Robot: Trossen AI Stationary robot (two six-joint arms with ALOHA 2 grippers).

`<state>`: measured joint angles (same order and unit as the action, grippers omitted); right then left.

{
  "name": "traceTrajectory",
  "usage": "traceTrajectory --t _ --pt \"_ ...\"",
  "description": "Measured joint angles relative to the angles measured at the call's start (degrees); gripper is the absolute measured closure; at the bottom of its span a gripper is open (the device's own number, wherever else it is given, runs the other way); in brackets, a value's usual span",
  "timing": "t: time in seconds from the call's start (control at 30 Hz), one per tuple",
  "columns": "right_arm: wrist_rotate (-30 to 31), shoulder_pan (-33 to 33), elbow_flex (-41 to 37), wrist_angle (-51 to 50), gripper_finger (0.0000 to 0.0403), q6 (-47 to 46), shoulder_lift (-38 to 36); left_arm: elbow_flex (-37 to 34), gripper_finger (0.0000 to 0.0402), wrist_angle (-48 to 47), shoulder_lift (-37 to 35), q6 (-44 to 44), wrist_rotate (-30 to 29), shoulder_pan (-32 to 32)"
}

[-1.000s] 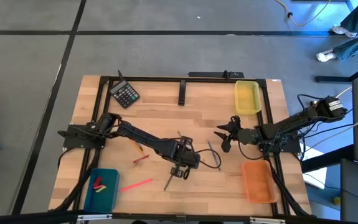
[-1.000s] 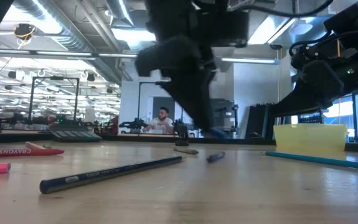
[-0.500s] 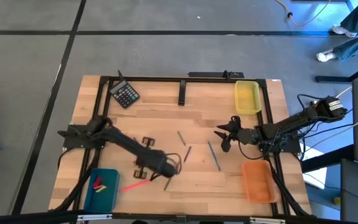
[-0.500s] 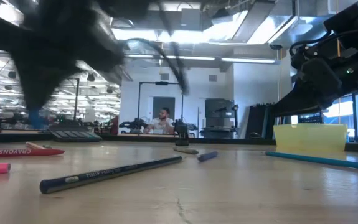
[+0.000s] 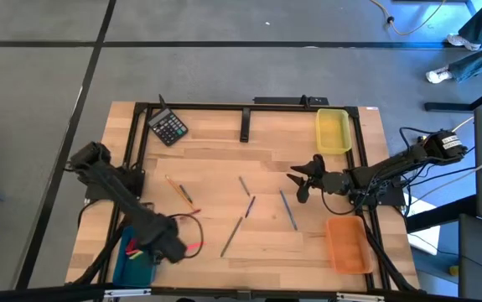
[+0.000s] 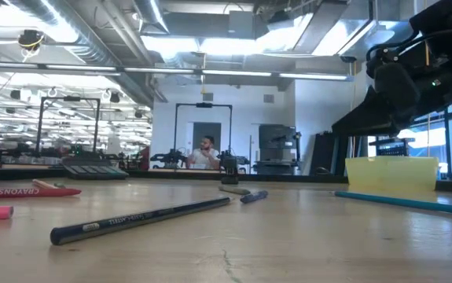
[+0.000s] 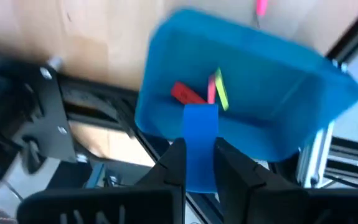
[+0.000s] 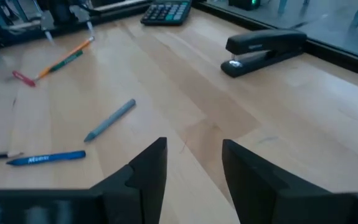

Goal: Sort crayons/erasers/pens/pencils in bins
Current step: Put the blue eraser into the blue bin

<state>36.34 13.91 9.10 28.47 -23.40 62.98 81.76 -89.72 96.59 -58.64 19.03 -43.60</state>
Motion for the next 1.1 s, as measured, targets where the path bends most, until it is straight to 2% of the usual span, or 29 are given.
traceTrajectory --t 0.13,0.23,0.4,0.47,0.67,0.83,1.1 --pt "0.02 -0.02 0.0 0.52 0.0246 -0.07 0.0 -0.78 0.0357 4.07 0.0 -4.02 -0.29 -4.22" --pt "0.34 -0.02 0.0 0.55 0.0246 -0.34 0.0 -5.95 0.0357 13.22 0.08 -6.1 0.35 -5.75" --pt "2.84 -0.02 0.0 0.89 0.0246 -1.67 0.0 -18.15 0.0357 26.79 0.17 -6.38 12.36 -6.99" --pt "4.09 -0.02 0.0 0.94 0.0246 -1.84 0.0 -20.84 0.0357 28.64 0.19 -6.74 13.8 -6.88" --pt "9.06 -0.04 0.0 3.87 0.0246 -3.35 0.02 -23.53 0.0351 29.29 0.18 -6.87 12.53 -6.25" --pt "9.03 -0.04 0.0 6.11 0.0246 -1.85 0.02 -23.54 0.0323 28.94 0.16 -6.86 8.71 -5.62" --pt "5.18 -0.04 0.94 6.97 0.0246 -0.59 0.02 -23.54 0.0265 26.72 -0.28 -6.82 9.11 -4.77"
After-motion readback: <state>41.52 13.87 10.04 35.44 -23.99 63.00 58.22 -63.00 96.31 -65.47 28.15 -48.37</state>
